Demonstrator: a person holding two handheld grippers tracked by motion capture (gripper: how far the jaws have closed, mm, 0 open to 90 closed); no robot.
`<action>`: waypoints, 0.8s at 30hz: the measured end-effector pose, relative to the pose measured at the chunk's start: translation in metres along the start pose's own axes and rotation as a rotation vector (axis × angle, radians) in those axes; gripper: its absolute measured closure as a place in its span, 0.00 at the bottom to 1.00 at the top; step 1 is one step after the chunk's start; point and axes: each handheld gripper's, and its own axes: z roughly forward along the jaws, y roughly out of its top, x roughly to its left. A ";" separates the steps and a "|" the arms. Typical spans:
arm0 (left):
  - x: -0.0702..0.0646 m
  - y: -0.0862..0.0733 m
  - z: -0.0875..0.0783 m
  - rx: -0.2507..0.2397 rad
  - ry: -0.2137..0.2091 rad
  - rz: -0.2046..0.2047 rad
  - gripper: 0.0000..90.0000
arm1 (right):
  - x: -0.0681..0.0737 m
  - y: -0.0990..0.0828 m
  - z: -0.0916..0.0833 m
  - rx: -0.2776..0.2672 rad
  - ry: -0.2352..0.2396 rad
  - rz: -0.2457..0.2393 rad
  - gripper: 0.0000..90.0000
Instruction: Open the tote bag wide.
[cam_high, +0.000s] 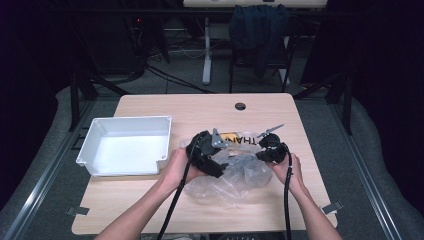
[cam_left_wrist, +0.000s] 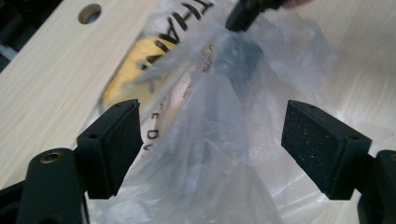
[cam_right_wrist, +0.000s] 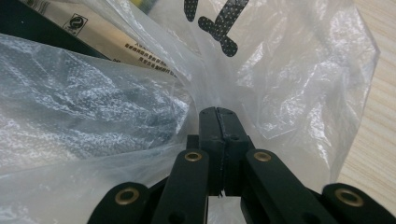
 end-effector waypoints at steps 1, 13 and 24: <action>-0.002 -0.001 0.004 0.015 0.013 0.010 0.27 | 0.000 0.000 -0.001 0.010 -0.004 -0.004 1.00; 0.010 -0.046 0.015 0.032 0.048 -0.043 0.89 | -0.007 -0.002 0.000 -0.011 0.011 0.020 1.00; 0.039 -0.096 0.037 0.141 0.123 -0.157 0.97 | -0.012 0.001 0.011 0.000 0.010 0.061 0.98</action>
